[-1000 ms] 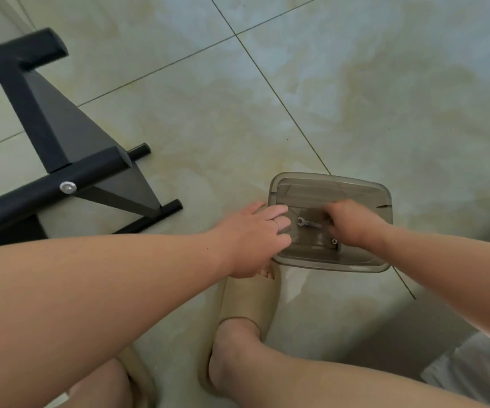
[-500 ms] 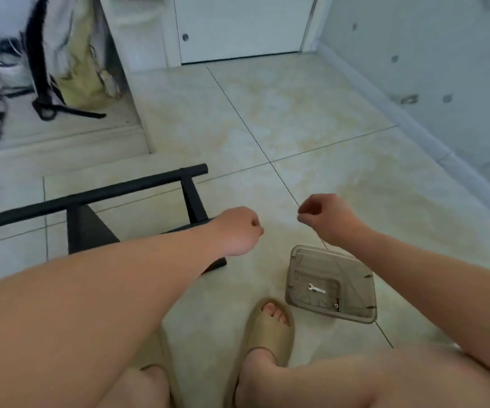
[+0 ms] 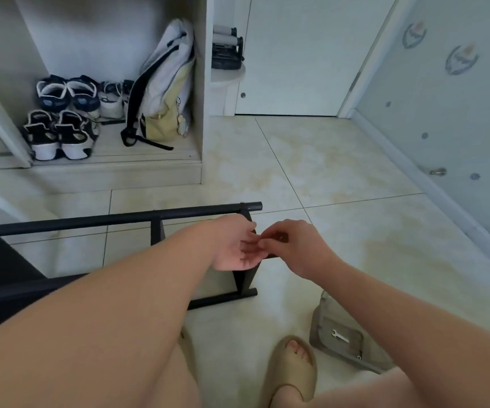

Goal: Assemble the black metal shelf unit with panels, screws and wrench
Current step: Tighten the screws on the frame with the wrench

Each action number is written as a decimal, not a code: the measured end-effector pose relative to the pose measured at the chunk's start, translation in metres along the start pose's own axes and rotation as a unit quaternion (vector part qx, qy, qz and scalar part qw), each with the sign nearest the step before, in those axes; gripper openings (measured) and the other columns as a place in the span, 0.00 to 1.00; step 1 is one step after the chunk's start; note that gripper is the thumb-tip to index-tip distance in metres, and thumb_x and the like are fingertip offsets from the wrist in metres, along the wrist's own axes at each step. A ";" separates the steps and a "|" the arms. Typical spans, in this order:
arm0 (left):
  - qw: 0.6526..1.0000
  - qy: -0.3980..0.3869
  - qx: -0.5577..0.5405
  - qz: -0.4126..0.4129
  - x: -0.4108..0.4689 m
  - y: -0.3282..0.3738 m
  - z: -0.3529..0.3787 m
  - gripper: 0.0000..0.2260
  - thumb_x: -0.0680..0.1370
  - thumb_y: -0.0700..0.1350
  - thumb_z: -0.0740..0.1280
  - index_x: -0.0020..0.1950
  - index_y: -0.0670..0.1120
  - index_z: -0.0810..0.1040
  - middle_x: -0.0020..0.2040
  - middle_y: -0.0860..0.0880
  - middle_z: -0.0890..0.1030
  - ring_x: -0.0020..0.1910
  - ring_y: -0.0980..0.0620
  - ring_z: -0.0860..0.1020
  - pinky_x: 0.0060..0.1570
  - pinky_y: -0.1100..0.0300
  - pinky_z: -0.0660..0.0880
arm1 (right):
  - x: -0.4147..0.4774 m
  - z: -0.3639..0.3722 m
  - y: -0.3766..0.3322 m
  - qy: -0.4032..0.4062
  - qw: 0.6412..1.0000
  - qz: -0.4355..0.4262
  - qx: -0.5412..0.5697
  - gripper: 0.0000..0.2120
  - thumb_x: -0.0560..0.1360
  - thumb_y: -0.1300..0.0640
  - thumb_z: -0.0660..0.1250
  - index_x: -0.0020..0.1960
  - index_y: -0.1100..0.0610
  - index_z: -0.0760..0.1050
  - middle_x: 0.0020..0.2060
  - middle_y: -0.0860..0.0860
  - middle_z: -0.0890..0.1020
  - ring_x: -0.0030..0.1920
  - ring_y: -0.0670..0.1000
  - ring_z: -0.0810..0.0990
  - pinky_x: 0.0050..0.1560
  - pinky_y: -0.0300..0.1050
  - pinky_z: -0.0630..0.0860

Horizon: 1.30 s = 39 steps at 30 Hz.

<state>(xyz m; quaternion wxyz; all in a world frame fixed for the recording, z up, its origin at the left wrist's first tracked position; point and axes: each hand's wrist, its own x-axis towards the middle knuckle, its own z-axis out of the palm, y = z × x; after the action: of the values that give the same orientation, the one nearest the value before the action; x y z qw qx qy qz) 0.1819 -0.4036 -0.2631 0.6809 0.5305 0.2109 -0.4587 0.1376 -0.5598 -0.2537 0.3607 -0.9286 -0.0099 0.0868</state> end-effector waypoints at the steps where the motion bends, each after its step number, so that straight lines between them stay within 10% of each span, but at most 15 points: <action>1: 1.000 0.001 0.008 -0.009 0.002 0.001 -0.005 0.16 0.85 0.45 0.55 0.58 0.36 0.78 0.43 0.43 0.81 0.38 0.49 0.81 0.34 0.60 0.79 | 0.004 0.000 0.000 0.008 1.000 0.006 0.022 0.05 0.76 0.56 0.72 0.42 0.48 0.81 0.35 0.41 0.81 0.36 0.37 0.78 0.37 0.29 0.71; 6: 0.996 0.046 0.070 -0.013 0.021 0.009 -0.028 0.15 0.81 0.31 0.51 0.54 0.36 0.78 0.47 0.42 0.78 0.42 0.51 0.79 0.36 0.63 0.75 | 0.031 0.002 0.016 0.058 0.996 0.050 0.043 0.06 0.79 0.57 0.67 0.45 0.52 0.82 0.34 0.40 0.80 0.38 0.43 0.77 0.41 0.34 0.73; 10: 0.991 0.086 0.106 -0.007 0.040 0.012 -0.047 0.19 0.82 0.29 0.47 0.63 0.35 0.75 0.52 0.40 0.78 0.46 0.50 0.80 0.43 0.62 0.77 | 0.046 0.010 0.048 -0.054 0.991 0.037 -0.118 0.12 0.80 0.55 0.67 0.63 0.51 0.79 0.54 0.46 0.80 0.57 0.48 0.77 0.54 0.38 0.71; 16: 0.965 0.097 0.242 0.011 0.058 0.018 -0.061 0.17 0.85 0.36 0.50 0.72 0.36 0.69 0.67 0.37 0.77 0.57 0.45 0.82 0.52 0.57 0.80 | 0.071 0.020 0.064 -0.198 0.932 -0.058 -0.297 0.44 0.75 0.43 0.73 0.81 0.39 0.50 0.81 0.46 0.51 0.80 0.53 0.49 0.76 0.57 0.56; 20: 0.915 0.123 0.380 0.060 0.075 0.016 -0.058 0.10 0.82 0.37 0.61 0.60 0.41 0.79 0.53 0.44 0.83 0.49 0.48 0.81 0.58 0.52 0.77 | 0.090 0.028 0.068 -0.231 0.913 -0.080 -0.328 0.46 0.73 0.40 0.74 0.81 0.38 0.49 0.82 0.44 0.44 0.81 0.54 0.45 0.77 0.59 0.56; 24: 0.823 0.098 0.555 0.070 0.088 0.001 -0.054 0.15 0.81 0.35 0.59 0.63 0.44 0.82 0.60 0.45 0.81 0.59 0.44 0.78 0.63 0.53 0.75 | 0.101 0.033 0.080 -0.258 0.932 -0.040 -0.250 0.44 0.72 0.46 0.77 0.80 0.37 0.55 0.82 0.43 0.44 0.75 0.56 0.65 0.70 0.53 0.69; 29: 0.816 0.075 0.570 0.060 0.086 -0.003 -0.048 0.21 0.81 0.34 0.57 0.65 0.52 0.80 0.60 0.51 0.80 0.60 0.47 0.77 0.58 0.59 0.72 | 0.096 0.032 0.076 -0.259 0.943 -0.009 -0.210 0.41 0.72 0.47 0.77 0.78 0.36 0.59 0.68 0.52 0.74 0.52 0.49 0.76 0.56 0.46 0.74; 32: 0.798 0.029 0.602 0.019 0.078 -0.002 -0.045 0.17 0.80 0.34 0.60 0.64 0.49 0.80 0.48 0.51 0.83 0.59 0.47 0.80 0.59 0.57 0.74 | 0.090 0.033 0.073 -0.272 0.939 -0.004 -0.211 0.40 0.70 0.47 0.79 0.75 0.37 0.60 0.61 0.54 0.77 0.48 0.51 0.75 0.53 0.48 0.75; 39: 0.794 -0.020 0.605 -0.052 0.082 -0.013 -0.042 0.14 0.78 0.34 0.61 0.57 0.45 0.84 0.54 0.43 0.85 0.57 0.40 0.83 0.62 0.43 0.77 | 0.070 0.033 0.073 -0.301 0.928 -0.001 -0.219 0.37 0.70 0.48 0.79 0.70 0.41 0.61 0.57 0.52 0.77 0.31 0.51 0.76 0.39 0.45 0.78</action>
<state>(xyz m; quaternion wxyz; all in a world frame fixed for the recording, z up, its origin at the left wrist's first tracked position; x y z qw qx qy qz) 0.2192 -0.3984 -0.3478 0.2003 0.8131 -0.0965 -0.5379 0.1980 -0.5857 -0.3376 0.1285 -0.9146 -0.1374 0.3580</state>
